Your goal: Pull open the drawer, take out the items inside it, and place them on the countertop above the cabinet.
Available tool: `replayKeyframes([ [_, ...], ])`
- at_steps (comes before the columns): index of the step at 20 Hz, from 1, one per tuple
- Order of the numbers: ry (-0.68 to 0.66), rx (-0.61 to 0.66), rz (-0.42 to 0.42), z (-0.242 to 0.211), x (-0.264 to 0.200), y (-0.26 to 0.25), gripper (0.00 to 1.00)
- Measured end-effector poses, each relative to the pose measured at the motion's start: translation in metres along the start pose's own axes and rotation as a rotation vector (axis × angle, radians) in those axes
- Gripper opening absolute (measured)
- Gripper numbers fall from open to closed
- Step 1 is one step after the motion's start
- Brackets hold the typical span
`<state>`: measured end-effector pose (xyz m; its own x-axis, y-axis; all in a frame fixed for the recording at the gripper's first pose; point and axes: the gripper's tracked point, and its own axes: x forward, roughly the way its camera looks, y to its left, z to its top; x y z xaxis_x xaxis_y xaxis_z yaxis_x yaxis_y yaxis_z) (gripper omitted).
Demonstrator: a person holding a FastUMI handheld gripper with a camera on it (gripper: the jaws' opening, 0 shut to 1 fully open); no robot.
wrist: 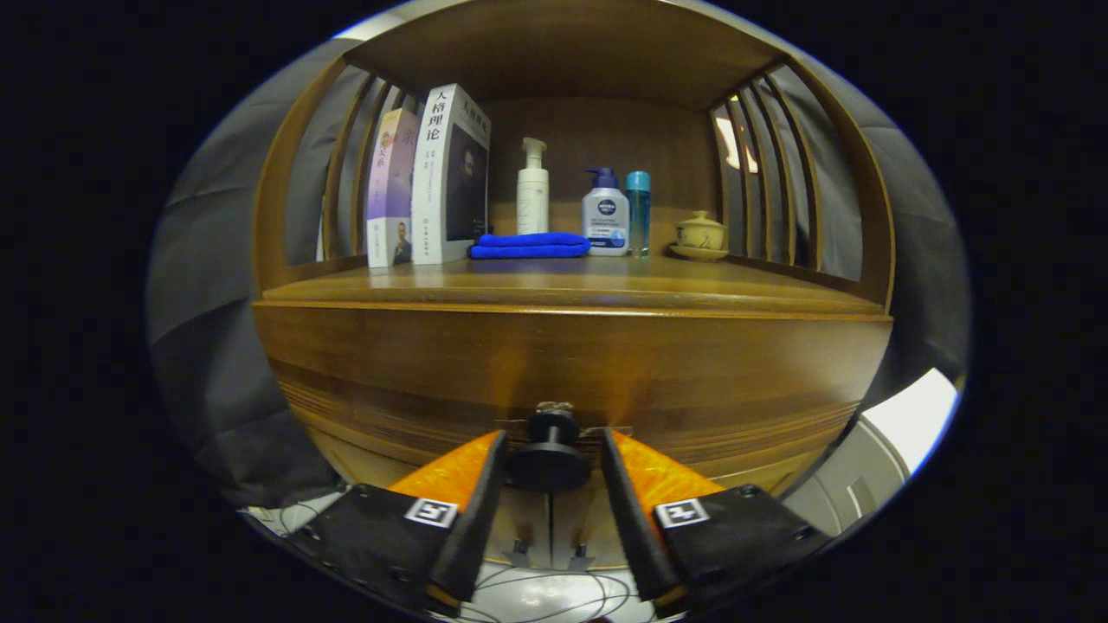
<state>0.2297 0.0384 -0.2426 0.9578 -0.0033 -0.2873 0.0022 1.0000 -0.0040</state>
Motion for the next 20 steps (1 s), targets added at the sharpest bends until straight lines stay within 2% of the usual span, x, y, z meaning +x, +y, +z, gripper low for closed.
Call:
replayKeyframes([
  [1,0.003,0.010,-0.002,-0.002,0.000,0.002,0.62],
  [2,0.015,0.024,0.020,-0.003,-0.002,0.007,0.62],
  [4,0.024,0.026,0.008,-0.003,0.001,0.006,0.46],
  [6,0.010,0.020,0.007,-0.004,0.003,0.006,0.38],
  [7,-0.001,0.013,0.011,-0.004,-0.001,0.004,0.28],
  [14,0.025,0.018,0.024,-0.007,-0.005,0.005,0.28],
  [20,0.023,0.032,0.025,-0.015,-0.029,0.006,0.28],
])
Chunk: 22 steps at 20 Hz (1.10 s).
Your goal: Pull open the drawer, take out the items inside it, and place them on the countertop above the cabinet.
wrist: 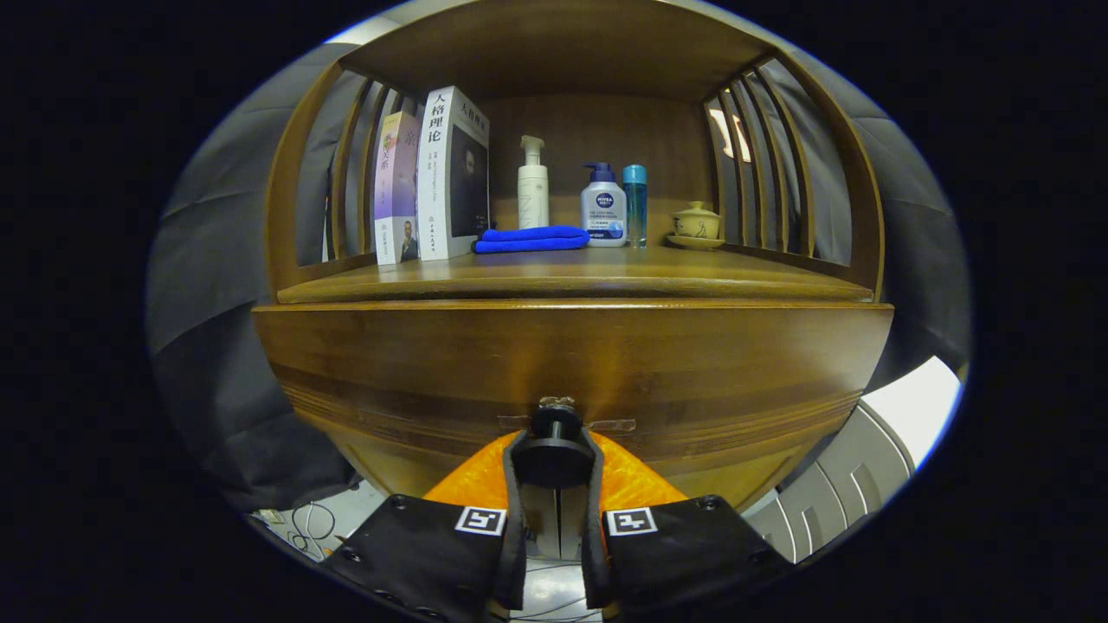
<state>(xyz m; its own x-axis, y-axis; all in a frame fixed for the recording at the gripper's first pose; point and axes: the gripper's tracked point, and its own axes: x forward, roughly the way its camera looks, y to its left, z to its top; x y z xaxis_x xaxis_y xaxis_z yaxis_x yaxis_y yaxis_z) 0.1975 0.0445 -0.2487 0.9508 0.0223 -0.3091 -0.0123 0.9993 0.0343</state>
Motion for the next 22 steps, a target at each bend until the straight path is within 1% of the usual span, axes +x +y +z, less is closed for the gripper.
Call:
replayKeyframes([
  [11,-0.035,-0.012,-0.008,-0.022,-0.063,0.003,0.28],
  [17,-0.030,-0.021,0.002,-0.039,-0.094,0.004,0.28],
  [22,-0.030,0.000,0.023,-0.049,-0.121,0.006,0.28],
])
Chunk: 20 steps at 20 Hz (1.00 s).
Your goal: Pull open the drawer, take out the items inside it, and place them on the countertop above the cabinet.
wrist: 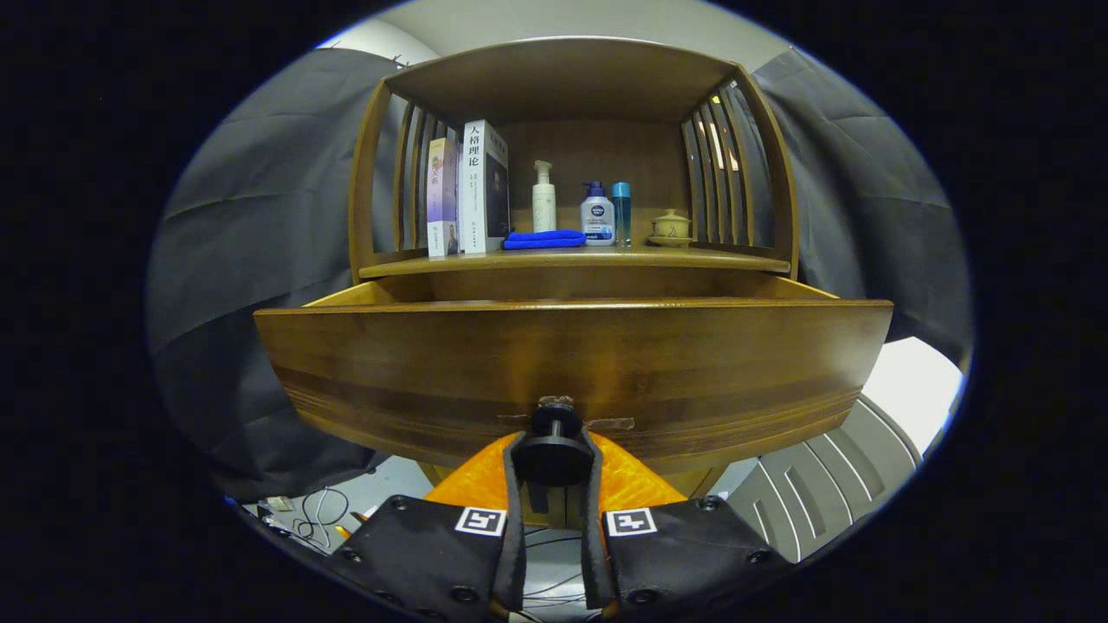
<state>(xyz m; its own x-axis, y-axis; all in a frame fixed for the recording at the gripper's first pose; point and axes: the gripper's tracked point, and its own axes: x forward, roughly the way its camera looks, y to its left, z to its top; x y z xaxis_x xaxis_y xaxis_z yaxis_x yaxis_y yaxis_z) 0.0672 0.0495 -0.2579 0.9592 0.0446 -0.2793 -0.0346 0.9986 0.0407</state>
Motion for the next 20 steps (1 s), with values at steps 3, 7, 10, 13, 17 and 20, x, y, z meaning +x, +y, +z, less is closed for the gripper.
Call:
replayKeyframes([
  [3,0.015,-0.003,0.003,-0.002,-0.003,0.000,0.28],
  [7,0.025,-0.011,0.026,-0.006,-0.009,0.002,0.28],
  [10,0.027,-0.016,0.036,-0.007,-0.009,0.002,0.28],
  [13,0.036,-0.016,0.044,-0.013,-0.012,0.001,0.28],
  [17,0.031,-0.011,0.050,-0.015,-0.013,0.000,0.28],
  [20,0.037,0.005,0.053,-0.017,-0.019,0.000,0.30],
])
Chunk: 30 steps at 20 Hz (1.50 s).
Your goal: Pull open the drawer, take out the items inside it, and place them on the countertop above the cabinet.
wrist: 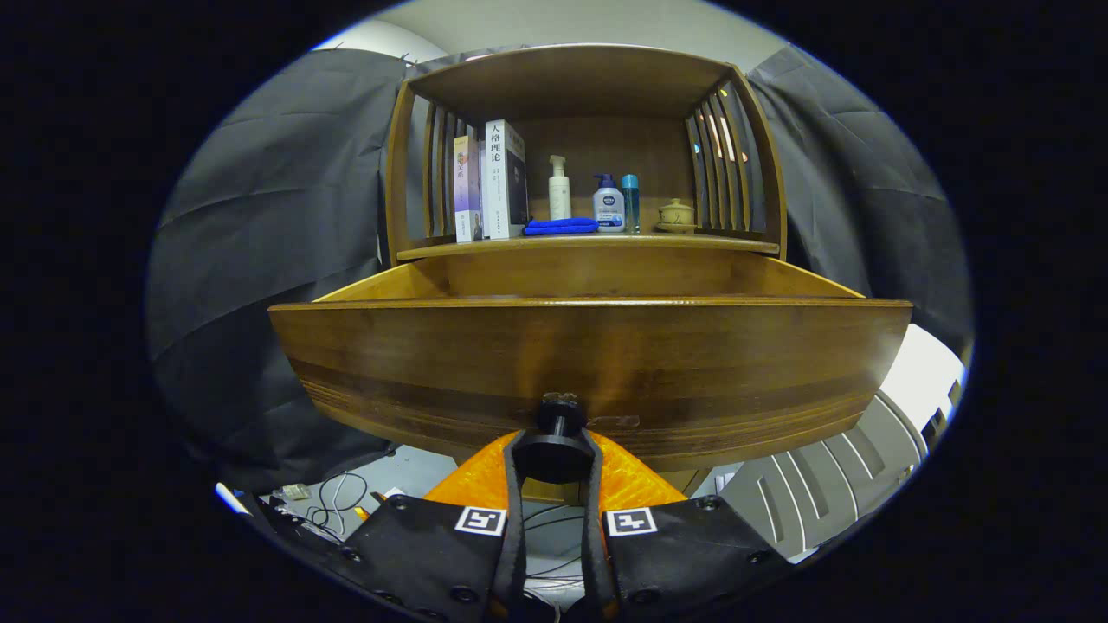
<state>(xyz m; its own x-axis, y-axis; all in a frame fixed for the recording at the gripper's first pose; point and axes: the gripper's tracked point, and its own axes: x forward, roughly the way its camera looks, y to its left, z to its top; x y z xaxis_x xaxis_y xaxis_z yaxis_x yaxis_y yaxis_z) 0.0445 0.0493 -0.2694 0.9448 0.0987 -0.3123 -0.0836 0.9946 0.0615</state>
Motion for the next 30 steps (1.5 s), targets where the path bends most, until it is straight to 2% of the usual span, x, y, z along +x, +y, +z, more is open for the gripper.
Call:
replayKeyframes([
  [5,0.031,0.018,0.048,0.000,-0.003,-0.003,0.45],
  [14,0.015,0.008,0.034,0.031,-0.051,-0.037,0.98],
  [24,-0.012,-0.031,0.010,0.094,-0.075,-0.091,0.98],
  [30,-0.003,0.021,0.035,0.140,-0.069,-0.092,0.98],
])
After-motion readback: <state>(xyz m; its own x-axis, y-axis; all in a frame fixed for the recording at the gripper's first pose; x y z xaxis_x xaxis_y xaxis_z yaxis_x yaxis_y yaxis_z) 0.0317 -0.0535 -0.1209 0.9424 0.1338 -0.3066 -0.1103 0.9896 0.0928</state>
